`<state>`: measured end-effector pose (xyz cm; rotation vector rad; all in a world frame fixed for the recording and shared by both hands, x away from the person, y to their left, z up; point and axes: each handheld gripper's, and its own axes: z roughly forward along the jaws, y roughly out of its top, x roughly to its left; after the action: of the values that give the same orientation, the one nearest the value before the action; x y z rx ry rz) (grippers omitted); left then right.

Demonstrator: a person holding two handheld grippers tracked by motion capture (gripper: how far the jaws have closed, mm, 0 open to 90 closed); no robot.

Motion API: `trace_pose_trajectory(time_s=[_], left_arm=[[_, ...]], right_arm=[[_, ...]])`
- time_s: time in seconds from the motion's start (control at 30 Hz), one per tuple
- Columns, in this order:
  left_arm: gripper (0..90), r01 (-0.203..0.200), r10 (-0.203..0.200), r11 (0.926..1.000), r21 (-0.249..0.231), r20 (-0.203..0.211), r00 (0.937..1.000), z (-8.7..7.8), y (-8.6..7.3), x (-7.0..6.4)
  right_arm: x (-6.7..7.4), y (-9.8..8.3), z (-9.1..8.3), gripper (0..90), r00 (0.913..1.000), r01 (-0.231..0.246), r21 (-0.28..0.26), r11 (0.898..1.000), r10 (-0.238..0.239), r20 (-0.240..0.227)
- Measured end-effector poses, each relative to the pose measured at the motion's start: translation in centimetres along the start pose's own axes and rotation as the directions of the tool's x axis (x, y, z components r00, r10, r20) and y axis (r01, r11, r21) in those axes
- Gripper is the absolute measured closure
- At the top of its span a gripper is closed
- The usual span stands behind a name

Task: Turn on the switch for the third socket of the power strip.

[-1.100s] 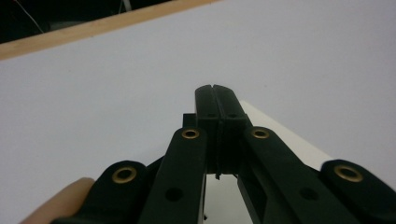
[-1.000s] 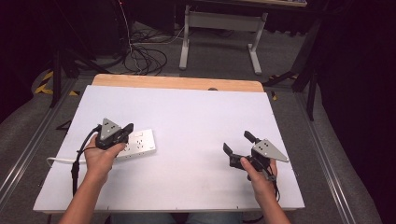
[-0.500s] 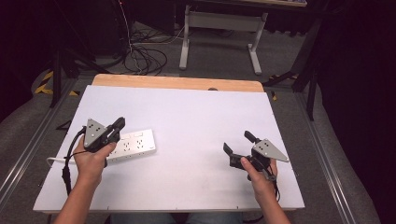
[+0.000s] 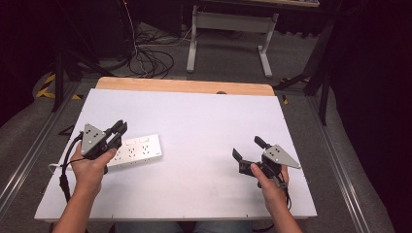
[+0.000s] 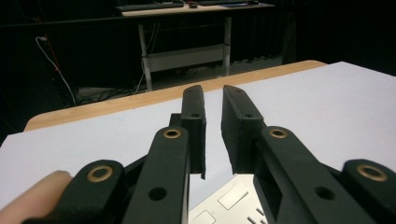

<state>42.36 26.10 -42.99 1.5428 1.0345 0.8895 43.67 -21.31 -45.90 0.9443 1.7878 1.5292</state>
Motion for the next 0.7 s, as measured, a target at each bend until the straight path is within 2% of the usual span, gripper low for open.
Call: trace_pose_trajectory(time_s=[0.33, 0.57, 0.7], left_arm=[[74.8, 0.017, -0.018, 0.9996, -0.021, -0.028, 0.9994, -0.6, 0.2, 0.4], [71.5, 0.001, -0.001, 0.9998, -0.022, -0.027, 0.9996, -0.8, 0.3, 0.1], [68.6, 0.005, -0.006, 0.9997, -0.025, -0.034, 0.9994, -1.3, 0.4, 0.2]], right_arm=[[-0.1, 0.0, -0.1, 6.6, 1.0, -0.001, -0.003, 1.0, 0.001, 0.0], [0.0, 0.0, 0.0, 6.6, 1.0, 0.005, -0.002, 1.0, -0.005, -0.001], [-0.1, 0.0, 0.0, 6.6, 1.0, 0.005, -0.001, 1.0, -0.005, -0.002]])
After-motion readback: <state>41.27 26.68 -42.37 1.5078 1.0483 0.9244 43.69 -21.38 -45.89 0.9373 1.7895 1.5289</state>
